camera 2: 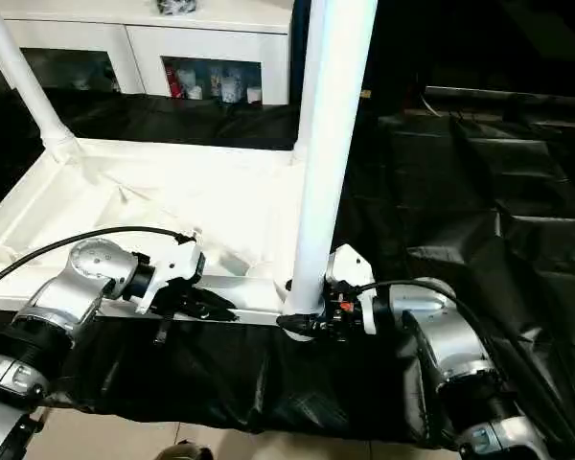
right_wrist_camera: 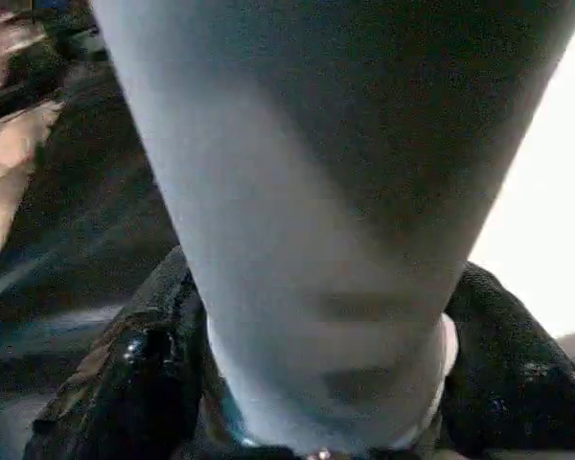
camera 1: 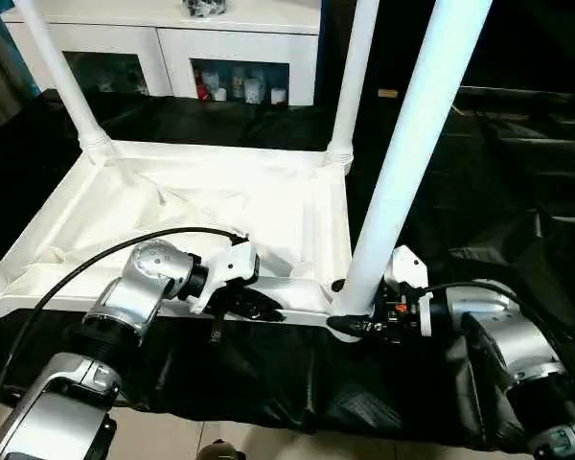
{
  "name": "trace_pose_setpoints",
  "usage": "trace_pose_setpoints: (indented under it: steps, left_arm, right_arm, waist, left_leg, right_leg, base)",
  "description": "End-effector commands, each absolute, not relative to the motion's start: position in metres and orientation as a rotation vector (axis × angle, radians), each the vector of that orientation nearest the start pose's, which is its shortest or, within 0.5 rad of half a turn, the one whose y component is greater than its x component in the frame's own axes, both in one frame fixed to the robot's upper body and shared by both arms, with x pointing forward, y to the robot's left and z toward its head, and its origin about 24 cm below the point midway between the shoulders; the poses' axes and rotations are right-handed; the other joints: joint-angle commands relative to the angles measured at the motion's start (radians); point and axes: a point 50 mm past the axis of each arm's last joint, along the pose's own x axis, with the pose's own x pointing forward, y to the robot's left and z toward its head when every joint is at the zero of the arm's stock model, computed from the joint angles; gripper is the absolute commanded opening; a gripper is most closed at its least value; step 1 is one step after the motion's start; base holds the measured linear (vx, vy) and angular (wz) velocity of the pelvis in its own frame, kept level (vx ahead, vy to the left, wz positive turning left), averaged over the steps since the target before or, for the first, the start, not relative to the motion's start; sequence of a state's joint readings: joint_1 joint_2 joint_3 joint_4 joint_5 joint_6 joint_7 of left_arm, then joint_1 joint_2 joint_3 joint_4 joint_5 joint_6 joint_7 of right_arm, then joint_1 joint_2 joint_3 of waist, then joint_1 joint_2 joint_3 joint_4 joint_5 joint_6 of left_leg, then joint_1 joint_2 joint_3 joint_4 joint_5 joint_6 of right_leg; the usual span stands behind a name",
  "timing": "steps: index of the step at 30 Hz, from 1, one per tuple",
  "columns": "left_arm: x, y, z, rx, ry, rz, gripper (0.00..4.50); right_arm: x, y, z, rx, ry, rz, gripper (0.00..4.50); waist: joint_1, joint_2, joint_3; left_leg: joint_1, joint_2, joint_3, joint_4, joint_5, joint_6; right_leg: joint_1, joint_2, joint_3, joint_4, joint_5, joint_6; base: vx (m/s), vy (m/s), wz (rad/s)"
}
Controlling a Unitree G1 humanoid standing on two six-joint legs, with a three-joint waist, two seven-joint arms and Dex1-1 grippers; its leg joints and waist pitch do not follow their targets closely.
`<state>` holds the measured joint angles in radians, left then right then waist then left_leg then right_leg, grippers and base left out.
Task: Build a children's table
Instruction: Rotate leg to tighten
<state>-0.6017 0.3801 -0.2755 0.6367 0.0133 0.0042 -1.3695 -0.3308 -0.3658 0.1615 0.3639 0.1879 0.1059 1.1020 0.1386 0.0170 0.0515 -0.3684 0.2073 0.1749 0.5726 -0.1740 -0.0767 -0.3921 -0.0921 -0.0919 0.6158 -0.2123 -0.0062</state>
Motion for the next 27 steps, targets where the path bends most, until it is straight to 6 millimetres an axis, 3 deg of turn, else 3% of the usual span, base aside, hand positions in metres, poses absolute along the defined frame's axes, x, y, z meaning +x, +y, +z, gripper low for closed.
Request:
trace_pose_setpoints:
  steps: [1, 4, 6, 10, 12, 15, 16, 20, 22, 24, 27]
  left_arm:
    - [0.313, 0.121, 0.058, 0.374, 0.366, -1.459, 0.0]
    - [0.315, 0.107, 0.052, 0.347, 0.367, -1.389, 0.0]
    - [0.314, 0.087, 0.047, 0.34, 0.349, -1.34, 0.0]
    - [0.313, 0.065, 0.042, 0.365, 0.336, -1.276, 0.0]
    - [0.311, 0.053, 0.041, 0.37, 0.329, -1.252, 0.0]
    - [0.309, 0.046, 0.041, 0.366, 0.323, -1.241, 0.0]
    - [0.309, 0.046, 0.041, 0.369, 0.321, -1.241, 0.0]
    - [0.31, 0.057, 0.044, 0.363, 0.315, -1.274, 0.0]
    - [0.309, 0.059, 0.045, 0.334, 0.308, -1.296, 0.0]
    - [0.306, 0.07, 0.049, 0.326, 0.303, -1.356, 0.0]
    - [0.305, 0.083, 0.051, 0.344, 0.315, -1.403, 0.0]
  right_arm:
    - [0.287, -0.14, 0.035, -0.097, 0.265, 1.09, 2.74]
    - [0.295, -0.138, 0.026, -0.064, 0.273, 0.886, 2.74]
    - [0.299, -0.131, 0.018, -0.029, 0.285, 0.719, 2.74]
    - [0.304, -0.122, 0.01, -0.008, 0.308, 0.551, 2.74]
    - [0.31, -0.116, 0.011, -0.008, 0.288, 0.45, 2.74]
    - [0.312, -0.109, 0.017, -0.043, 0.232, 0.432, 2.74]
    - [0.312, -0.108, 0.018, -0.044, 0.223, 0.43, 3.29]
    - [0.31, -0.11, 0.024, -0.048, 0.193, 0.525, 3.49]
    - [0.31, -0.113, 0.026, -0.076, 0.178, 0.54, 3.82]
    - [0.307, -0.121, 0.032, -0.11, 0.152, 0.624, 3.82]
    - [0.299, -0.127, 0.035, -0.128, 0.162, 0.767, 3.82]
  waist:
    - [-0.003, -0.01, -0.06]
    - [-0.013, -0.01, -0.054]
    - [-0.023, -0.009, -0.051]
    - [-0.026, -0.005, -0.045]
    - [-0.027, -0.008, -0.049]
    - [-0.028, -0.005, -0.05]
    - [-0.028, -0.004, -0.051]
    - [-0.028, -0.001, -0.055]
    - [-0.029, -0.002, -0.056]
    - [-0.026, -0.005, -0.058]
    - [-0.025, -0.002, -0.058]
  left_leg:
    - [0.006, 0.028, -0.004, -0.056, -0.121, 0.076]
    - [0.009, 0.026, -0.006, -0.063, -0.167, 0.038]
    - [0.011, 0.027, -0.005, -0.068, -0.183, 0.027]
    - [0.014, 0.025, -0.007, -0.073, -0.222, 0.017]
    - [0.016, 0.026, -0.007, -0.073, -0.211, 0.013]
    - [0.014, 0.024, -0.008, -0.074, -0.206, 0.014]
    - [0.014, 0.022, -0.006, -0.072, -0.203, 0.02]
    - [0.009, 0.021, -0.006, -0.069, -0.171, 0.042]
    - [0.007, 0.021, -0.006, -0.067, -0.154, 0.051]
    - [0.007, 0.019, -0.005, -0.063, -0.139, 0.065]
    - [0.005, 0.022, -0.004, -0.061, -0.134, 0.09]
  right_leg:
    - [0.052, -0.063, 0.051, -0.059, -0.024, -0.259]
    - [0.052, -0.065, 0.052, -0.072, -0.125, -0.232]
    - [0.048, -0.063, 0.055, -0.078, -0.162, -0.217]
    - [0.046, -0.065, 0.054, -0.091, -0.25, -0.185]
    - [0.047, -0.066, 0.058, -0.091, -0.236, -0.174]
    - [0.048, -0.062, 0.057, -0.088, -0.213, -0.172]
    - [0.047, -0.062, 0.058, -0.089, -0.199, -0.171]
    - [0.053, -0.058, 0.056, -0.081, -0.129, -0.178]
    - [0.054, -0.057, 0.056, -0.078, -0.093, -0.185]
    - [0.059, -0.057, 0.055, -0.074, -0.058, -0.197]
    - [0.056, -0.057, 0.056, -0.073, -0.039, -0.207]
  base:
    - [0.0, 0.0, 0.0]
    - [0.0, 0.0, 0.0]
    - [0.0, 0.0, 0.0]
    - [0.0, 0.0, 0.0]
    - [0.0, 0.0, 0.0]
    - [0.0, 0.0, 0.0]
    - [0.0, 0.0, 0.0]
    - [0.0, 0.0, 0.0]
    - [0.0, 0.0, 0.0]
    - [0.0, 0.0, 0.0]
    - [0.0, 0.0, 0.0]
